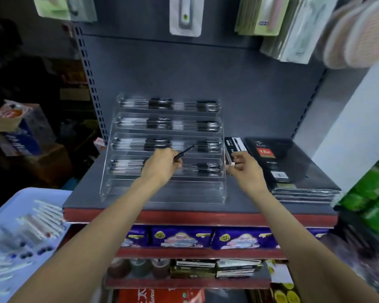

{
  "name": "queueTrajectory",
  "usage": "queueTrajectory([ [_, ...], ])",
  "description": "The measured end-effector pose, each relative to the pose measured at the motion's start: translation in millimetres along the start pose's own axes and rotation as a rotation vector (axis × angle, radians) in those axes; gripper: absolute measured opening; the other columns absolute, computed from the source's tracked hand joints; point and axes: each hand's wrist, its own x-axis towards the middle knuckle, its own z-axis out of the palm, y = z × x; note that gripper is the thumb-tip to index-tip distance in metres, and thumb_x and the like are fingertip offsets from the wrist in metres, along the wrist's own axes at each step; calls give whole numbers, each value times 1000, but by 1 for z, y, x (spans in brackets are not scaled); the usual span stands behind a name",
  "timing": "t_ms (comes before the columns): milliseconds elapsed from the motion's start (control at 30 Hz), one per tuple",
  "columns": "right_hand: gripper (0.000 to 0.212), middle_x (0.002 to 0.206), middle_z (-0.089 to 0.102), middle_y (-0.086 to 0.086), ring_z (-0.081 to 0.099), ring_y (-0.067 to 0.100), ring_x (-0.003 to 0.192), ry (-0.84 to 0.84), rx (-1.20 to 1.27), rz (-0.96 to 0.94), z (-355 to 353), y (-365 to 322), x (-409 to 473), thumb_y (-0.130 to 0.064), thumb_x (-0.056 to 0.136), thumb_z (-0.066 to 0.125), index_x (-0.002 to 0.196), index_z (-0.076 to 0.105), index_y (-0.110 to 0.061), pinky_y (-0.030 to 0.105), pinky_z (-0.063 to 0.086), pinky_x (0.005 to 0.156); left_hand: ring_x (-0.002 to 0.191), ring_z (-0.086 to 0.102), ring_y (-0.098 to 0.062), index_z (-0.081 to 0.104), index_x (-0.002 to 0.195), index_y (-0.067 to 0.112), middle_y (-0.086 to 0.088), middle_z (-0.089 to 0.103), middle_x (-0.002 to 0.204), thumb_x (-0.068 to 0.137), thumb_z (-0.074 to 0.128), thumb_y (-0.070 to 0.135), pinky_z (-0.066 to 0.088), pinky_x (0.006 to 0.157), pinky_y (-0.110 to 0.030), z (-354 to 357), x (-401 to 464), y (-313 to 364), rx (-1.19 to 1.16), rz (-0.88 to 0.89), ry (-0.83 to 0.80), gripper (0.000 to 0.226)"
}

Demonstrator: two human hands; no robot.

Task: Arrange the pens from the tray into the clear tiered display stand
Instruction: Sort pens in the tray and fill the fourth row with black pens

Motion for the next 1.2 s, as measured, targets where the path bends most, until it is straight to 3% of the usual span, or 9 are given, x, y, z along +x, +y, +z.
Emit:
queueTrajectory([
  [233, 45, 123, 58, 10, 58, 18, 99, -127, 42, 6, 5, 0, 11, -10, 88, 62, 131, 49, -10, 23, 40, 85, 87, 65, -24, 72, 99, 19, -6, 69, 94, 90, 57, 25, 55, 78, -40, 2, 7, -4, 27, 68, -95, 18],
  [433, 39, 92, 59, -4, 58, 17, 90, -147, 77, 39, 10, 0, 13, -15, 90, 62, 127, 51, -11, 18, 40, 67, 86, 62, -25, 69, 93, 16, -6, 64, 91, 92, 54, 29, 52, 75, -39, 2, 8, -3, 143, 157, -149, 21],
  [533, 42, 95, 58, -1, 57, 17, 93, -133, 68, 92, 16, 1, 17, -24, 88, 64, 126, 51, -10, 23, 39, 75, 85, 60, -24, 68, 88, 12, -7, 62, 91, 93, 53, 29, 51, 76, -40, -1, 9, -3, 205, 200, -165, 24],
  [667, 41, 95, 62, 7, 61, 20, 87, -183, 175, 241, 20, 1, 27, -11, 83, 69, 121, 52, -8, 32, 49, 75, 86, 59, -24, 69, 91, 13, -6, 62, 91, 93, 53, 31, 51, 76, -40, -1, 10, -4, 212, 209, -183, 24],
  [800, 35, 83, 57, 1, 58, 12, 73, -249, 278, 371, 18, -3, 33, -1, 83, 66, 114, 52, -10, 27, 51, 62, 83, 61, -24, 70, 93, 15, -7, 64, 89, 92, 53, 34, 52, 75, -42, -2, 12, -7, 199, 199, -218, 25],
  [967, 36, 86, 58, 1, 58, 13, 75, -265, 289, 390, 18, -3, 33, -3, 84, 66, 116, 50, -11, 36, 53, 80, 83, 58, -23, 62, 97, 11, -5, 62, 88, 95, 43, 37, 49, 70, -35, -7, 11, 3, 134, 208, -174, 32],
  [1100, 43, 113, 52, 8, 57, 22, 94, -40, 53, 172, 18, -7, 31, -16, 84, 68, 123, 48, -13, 32, 47, 86, 92, 56, -24, 56, 104, 10, -4, 57, 98, 99, 32, 33, 43, 73, -35, -11, 10, 12, 207, 261, -189, 34],
  [1167, 30, 107, 48, 3, 55, 16, 87, 119, 20, -52, 12, -21, 26, -19, 88, 62, 117, 53, -14, 17, 42, 78, 94, 55, -22, 54, 106, 15, -1, 56, 99, 100, 34, 35, 43, 72, -34, -11, 11, 14, 231, 323, -181, 29],
  [1200, 24, 100, 52, 1, 55, 13, 81, 94, 37, -131, 10, -27, 24, -20, 90, 60, 113, 56, -14, 14, 41, 72, 94, 55, -21, 54, 106, 17, 0, 56, 99, 99, 35, 36, 41, 70, -33, -11, 12, 16, 229, 348, -174, 27],
])
